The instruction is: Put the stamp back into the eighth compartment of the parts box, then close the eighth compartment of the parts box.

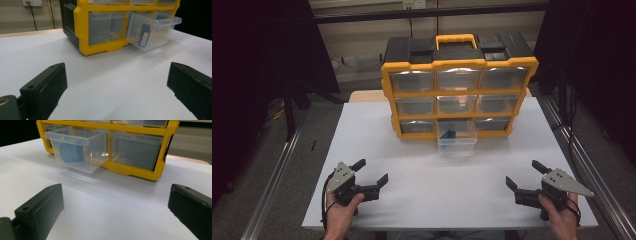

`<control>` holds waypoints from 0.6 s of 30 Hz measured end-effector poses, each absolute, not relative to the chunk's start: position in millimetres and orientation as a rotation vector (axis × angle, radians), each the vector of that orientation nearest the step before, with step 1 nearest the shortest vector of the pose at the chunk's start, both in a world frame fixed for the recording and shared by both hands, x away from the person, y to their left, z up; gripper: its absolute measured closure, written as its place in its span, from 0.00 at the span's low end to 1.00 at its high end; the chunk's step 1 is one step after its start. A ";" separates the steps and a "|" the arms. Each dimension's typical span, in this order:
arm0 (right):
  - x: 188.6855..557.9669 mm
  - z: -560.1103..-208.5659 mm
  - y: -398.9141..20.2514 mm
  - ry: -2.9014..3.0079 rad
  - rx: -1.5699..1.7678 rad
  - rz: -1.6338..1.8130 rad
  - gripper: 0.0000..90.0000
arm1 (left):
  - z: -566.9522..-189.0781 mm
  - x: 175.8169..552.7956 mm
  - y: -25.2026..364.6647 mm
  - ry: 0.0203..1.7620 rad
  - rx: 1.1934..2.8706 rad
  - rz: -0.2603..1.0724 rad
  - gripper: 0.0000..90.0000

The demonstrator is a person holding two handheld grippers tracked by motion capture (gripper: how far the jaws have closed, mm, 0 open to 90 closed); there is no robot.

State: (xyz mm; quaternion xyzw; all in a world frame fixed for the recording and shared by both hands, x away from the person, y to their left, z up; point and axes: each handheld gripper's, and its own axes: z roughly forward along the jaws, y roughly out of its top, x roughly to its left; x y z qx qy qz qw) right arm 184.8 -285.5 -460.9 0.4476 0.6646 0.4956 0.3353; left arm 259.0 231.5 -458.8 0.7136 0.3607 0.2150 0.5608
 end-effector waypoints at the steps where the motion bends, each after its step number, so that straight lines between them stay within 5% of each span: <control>1: 184.9 -461.0 -285.5 1.732 1.168 1.290 0.00 | -458.4 259.2 230.8 0.850 1.683 0.504 0.03; 18: 187.9 -460.9 -281.2 1.739 1.172 1.295 0.00 | -457.2 266.5 215.2 0.776 1.755 0.410 0.06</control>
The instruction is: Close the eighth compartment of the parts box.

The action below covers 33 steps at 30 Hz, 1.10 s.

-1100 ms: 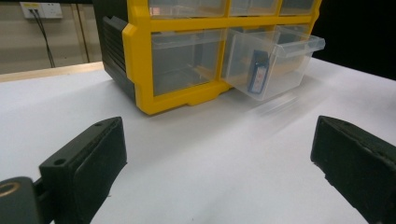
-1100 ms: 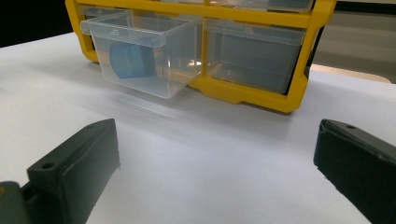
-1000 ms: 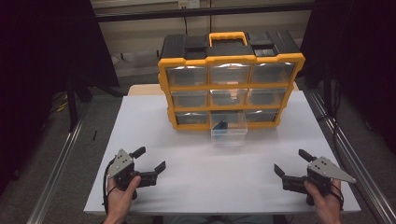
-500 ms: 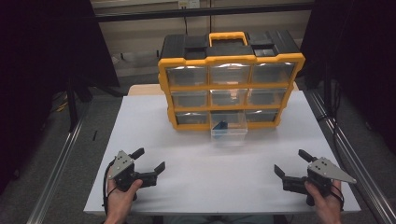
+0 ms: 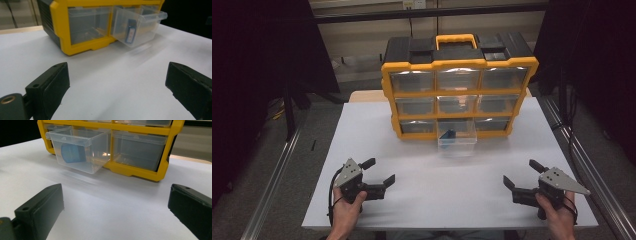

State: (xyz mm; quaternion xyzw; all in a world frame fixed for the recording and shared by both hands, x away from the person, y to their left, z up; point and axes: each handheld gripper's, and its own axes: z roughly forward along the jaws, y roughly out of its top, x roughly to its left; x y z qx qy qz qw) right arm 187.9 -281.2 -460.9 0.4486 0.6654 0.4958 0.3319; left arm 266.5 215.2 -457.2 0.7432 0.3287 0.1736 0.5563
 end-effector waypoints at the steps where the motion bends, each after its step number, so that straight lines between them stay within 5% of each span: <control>1: 187.7 -461.0 -281.5 1.736 1.175 1.296 0.00 | -456.9 267.0 214.4 0.768 1.761 0.403 0.06; 33: 185.1 -461.1 -283.7 1.741 1.169 1.310 0.00 | -440.9 279.3 130.2 0.569 1.781 0.355 0.04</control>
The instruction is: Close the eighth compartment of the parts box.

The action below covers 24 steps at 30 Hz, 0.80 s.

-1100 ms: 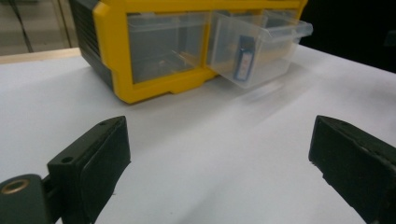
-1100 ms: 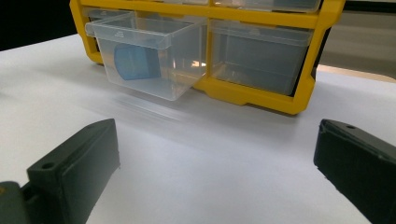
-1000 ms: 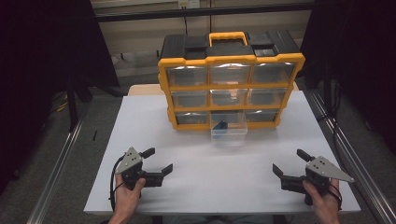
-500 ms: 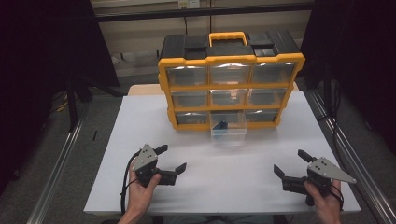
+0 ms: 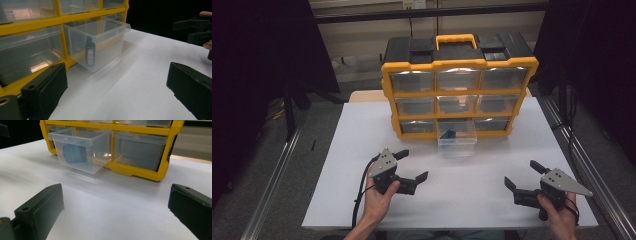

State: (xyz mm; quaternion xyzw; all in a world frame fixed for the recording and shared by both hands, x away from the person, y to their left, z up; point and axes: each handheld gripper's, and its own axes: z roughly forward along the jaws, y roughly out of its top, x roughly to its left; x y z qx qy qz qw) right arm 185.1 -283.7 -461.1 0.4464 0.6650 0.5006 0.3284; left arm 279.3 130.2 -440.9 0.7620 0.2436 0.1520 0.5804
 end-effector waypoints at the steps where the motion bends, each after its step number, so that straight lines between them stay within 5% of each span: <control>1: 185.1 -461.2 -283.6 1.738 1.168 1.311 0.00 | -440.8 279.8 127.8 0.568 1.780 0.344 0.04; 24: 187.1 -461.9 -283.1 1.743 1.171 1.314 0.00 | -437.2 294.6 72.9 0.427 1.842 0.257 0.03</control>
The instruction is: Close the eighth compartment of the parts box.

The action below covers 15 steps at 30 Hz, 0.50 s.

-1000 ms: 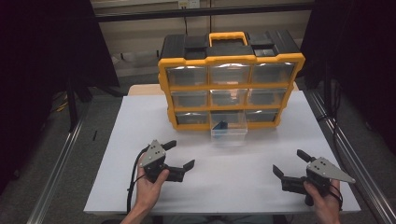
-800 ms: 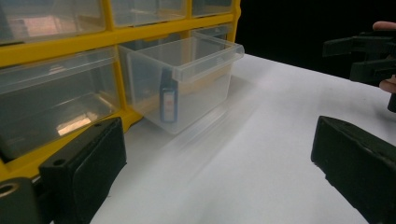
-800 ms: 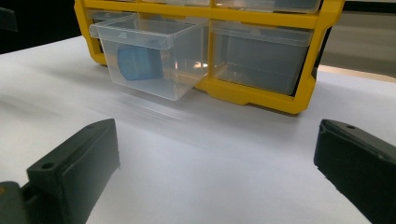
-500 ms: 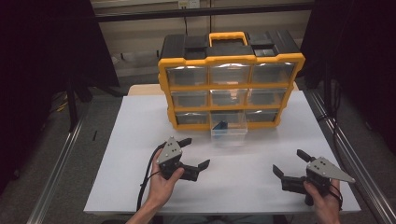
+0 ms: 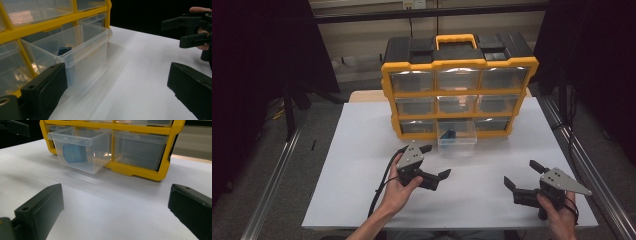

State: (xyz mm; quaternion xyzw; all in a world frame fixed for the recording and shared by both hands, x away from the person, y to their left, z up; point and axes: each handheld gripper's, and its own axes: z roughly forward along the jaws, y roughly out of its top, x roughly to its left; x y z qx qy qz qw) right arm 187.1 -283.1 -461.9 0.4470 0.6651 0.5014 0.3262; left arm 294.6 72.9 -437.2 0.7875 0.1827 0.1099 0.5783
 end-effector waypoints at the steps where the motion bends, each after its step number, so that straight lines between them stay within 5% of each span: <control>1: 187.1 -461.9 -283.2 1.743 1.171 1.314 0.00 | -437.4 295.3 71.1 0.424 1.850 0.257 0.03; 15: 188.0 -462.2 -283.8 1.747 1.165 1.309 0.00 | -440.6 303.2 52.8 0.409 1.838 0.240 0.08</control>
